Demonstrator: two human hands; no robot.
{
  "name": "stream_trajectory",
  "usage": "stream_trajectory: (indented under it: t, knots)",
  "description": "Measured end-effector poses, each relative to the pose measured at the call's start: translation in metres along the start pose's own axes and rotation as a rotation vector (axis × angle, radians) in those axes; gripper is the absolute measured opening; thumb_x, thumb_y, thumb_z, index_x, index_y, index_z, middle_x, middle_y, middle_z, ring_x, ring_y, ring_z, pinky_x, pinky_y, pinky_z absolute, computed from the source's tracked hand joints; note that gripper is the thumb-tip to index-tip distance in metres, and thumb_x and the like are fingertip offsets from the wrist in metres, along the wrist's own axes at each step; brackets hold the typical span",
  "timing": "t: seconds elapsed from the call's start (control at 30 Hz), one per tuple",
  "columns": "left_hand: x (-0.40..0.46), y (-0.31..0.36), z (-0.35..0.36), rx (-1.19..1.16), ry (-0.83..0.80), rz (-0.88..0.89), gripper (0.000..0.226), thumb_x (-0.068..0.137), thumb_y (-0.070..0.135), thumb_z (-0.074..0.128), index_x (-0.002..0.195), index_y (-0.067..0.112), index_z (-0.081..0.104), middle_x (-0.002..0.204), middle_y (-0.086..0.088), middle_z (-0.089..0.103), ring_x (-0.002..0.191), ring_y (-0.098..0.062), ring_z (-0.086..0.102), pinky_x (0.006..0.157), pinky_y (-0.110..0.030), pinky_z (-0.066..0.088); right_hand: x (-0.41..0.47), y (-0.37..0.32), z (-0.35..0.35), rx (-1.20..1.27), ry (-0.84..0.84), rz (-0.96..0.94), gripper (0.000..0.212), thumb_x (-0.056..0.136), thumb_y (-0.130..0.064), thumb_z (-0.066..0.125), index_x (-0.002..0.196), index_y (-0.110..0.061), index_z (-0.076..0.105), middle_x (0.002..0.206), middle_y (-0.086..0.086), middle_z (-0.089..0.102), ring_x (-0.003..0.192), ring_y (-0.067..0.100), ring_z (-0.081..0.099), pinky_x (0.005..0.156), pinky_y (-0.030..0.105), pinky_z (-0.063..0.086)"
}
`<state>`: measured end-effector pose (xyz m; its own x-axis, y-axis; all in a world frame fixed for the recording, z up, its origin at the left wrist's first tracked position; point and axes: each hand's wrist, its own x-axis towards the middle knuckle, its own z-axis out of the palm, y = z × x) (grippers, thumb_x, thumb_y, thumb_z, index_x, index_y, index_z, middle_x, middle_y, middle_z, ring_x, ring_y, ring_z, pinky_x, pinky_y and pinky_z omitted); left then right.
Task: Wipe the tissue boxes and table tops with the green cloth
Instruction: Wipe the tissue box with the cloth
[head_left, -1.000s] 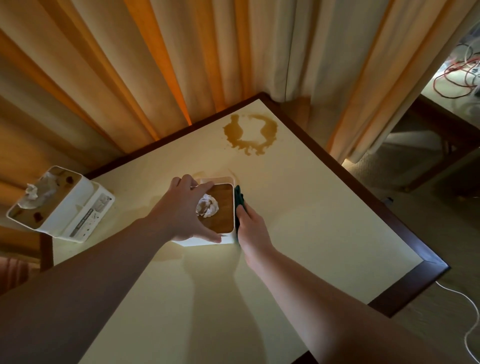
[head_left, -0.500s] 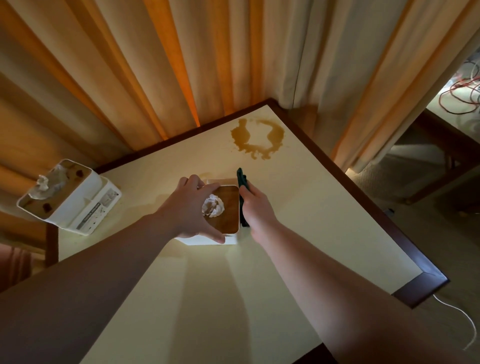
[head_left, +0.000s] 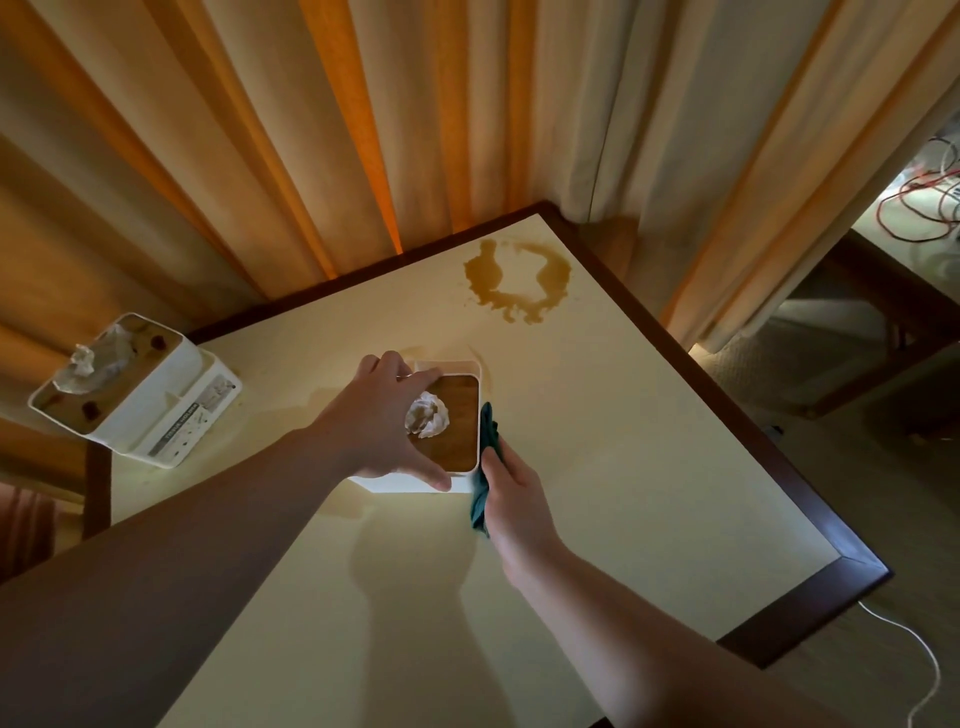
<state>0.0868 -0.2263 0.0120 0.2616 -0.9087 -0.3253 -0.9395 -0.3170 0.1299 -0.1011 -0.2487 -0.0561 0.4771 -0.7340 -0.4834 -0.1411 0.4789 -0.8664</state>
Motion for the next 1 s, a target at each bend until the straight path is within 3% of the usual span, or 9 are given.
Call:
stream_trajectory:
  t: [0.07,0.17,0.33,0.43,0.53,0.7,0.83,0.93,1.0]
  knots:
    - [0.0,0.0,0.0,-0.01,-0.002,-0.005,0.142,0.038,0.096,0.072,0.159,0.039,0.022,0.133,0.008,0.032,0.123,-0.014,0.027,0.102,-0.033,0.043,-0.006,-0.006,0.002,0.031,0.009,-0.032,0.036,0.11,-0.02,0.041,0.114,-0.04,0.071,0.114,0.006,0.075,0.111,0.029,0.069,0.1,0.047,0.053]
    - [0.002,0.002,0.0,-0.019,0.004,-0.009,0.144,0.037,0.096,0.072,0.159,0.038,0.023,0.131,0.007,0.032,0.123,-0.015,0.027,0.103,-0.035,0.043,0.009,-0.024,0.006,0.043,0.049,-0.079,0.035,0.11,-0.021,0.041,0.12,-0.037,0.071,0.108,-0.005,0.077,0.106,0.021,0.071,0.098,0.044,0.057]
    - [0.004,0.001,-0.001,-0.034,-0.003,0.0,0.142,0.039,0.093,0.076,0.159,0.038,0.024,0.13,0.007,0.032,0.123,-0.016,0.027,0.101,-0.034,0.043,0.052,-0.059,0.009,-0.003,0.058,-0.074,0.034,0.11,-0.026,0.041,0.129,-0.032,0.068,0.102,0.002,0.077,0.095,0.024,0.072,0.083,0.039,0.057]
    - [0.003,0.0,0.0,-0.041,-0.002,0.003,0.14,0.039,0.093,0.076,0.158,0.039,0.025,0.129,0.007,0.032,0.122,-0.015,0.027,0.1,-0.034,0.043,0.072,-0.072,0.01,0.007,0.052,0.012,0.033,0.108,-0.026,0.042,0.107,-0.047,0.067,0.102,0.011,0.076,0.088,0.027,0.068,0.081,0.04,0.055]
    - [0.004,0.0,0.001,-0.04,-0.002,0.003,0.14,0.039,0.093,0.075,0.158,0.04,0.024,0.13,0.007,0.032,0.122,-0.015,0.026,0.099,-0.034,0.042,0.079,-0.066,0.008,0.016,0.051,0.079,0.039,0.107,-0.029,0.043,0.085,-0.045,0.071,0.11,0.017,0.075,0.093,0.034,0.071,0.089,0.048,0.058]
    - [0.004,0.001,0.001,-0.015,-0.009,0.001,0.142,0.04,0.094,0.074,0.159,0.039,0.02,0.132,0.007,0.031,0.123,-0.016,0.027,0.097,-0.034,0.043,0.054,-0.042,0.003,-0.048,0.065,0.079,0.035,0.106,-0.031,0.043,0.1,-0.033,0.077,0.096,0.001,0.079,0.097,0.029,0.075,0.093,0.052,0.058]
    - [0.005,0.001,0.001,-0.002,-0.014,-0.01,0.144,0.037,0.097,0.07,0.159,0.04,0.019,0.131,0.007,0.03,0.122,-0.015,0.027,0.1,-0.036,0.045,0.014,-0.014,-0.004,-0.067,0.007,0.022,0.036,0.108,-0.027,0.041,0.121,-0.04,0.073,0.103,-0.01,0.079,0.097,0.012,0.073,0.093,0.04,0.057]
    - [0.004,0.0,0.002,-0.001,-0.011,-0.006,0.144,0.038,0.098,0.07,0.16,0.04,0.019,0.13,0.007,0.03,0.121,-0.015,0.027,0.101,-0.035,0.044,-0.008,-0.013,-0.003,-0.032,-0.013,-0.047,0.041,0.109,-0.024,0.042,0.109,-0.051,0.072,0.102,0.014,0.072,0.081,0.016,0.061,0.073,0.034,0.046]
    - [0.004,0.0,0.002,-0.005,-0.004,-0.006,0.143,0.038,0.097,0.071,0.159,0.04,0.02,0.13,0.007,0.03,0.12,-0.015,0.027,0.1,-0.036,0.045,-0.007,-0.026,0.0,-0.011,0.007,-0.047,0.042,0.109,-0.024,0.043,0.104,-0.053,0.072,0.094,0.005,0.074,0.08,0.019,0.064,0.073,0.035,0.05]
